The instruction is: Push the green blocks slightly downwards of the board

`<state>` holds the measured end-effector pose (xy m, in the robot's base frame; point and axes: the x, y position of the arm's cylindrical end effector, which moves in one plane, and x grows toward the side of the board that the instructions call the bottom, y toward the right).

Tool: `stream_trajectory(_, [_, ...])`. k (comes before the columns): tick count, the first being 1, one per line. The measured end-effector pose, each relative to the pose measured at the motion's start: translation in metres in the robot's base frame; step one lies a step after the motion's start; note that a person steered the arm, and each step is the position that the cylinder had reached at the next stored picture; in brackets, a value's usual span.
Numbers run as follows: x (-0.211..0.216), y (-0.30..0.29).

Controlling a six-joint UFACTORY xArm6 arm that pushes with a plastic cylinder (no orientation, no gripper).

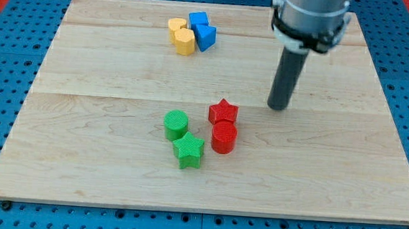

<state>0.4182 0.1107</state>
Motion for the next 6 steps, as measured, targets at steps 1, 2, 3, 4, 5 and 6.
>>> stream_trajectory(1, [-0.006,0.0])
stream_trajectory(2, [0.005,-0.06])
stream_trajectory(3, [0.005,-0.159])
stream_trajectory(4, [0.064,-0.149])
stream_trajectory(5, [0.059,-0.137])
stream_trajectory(6, [0.064,-0.194])
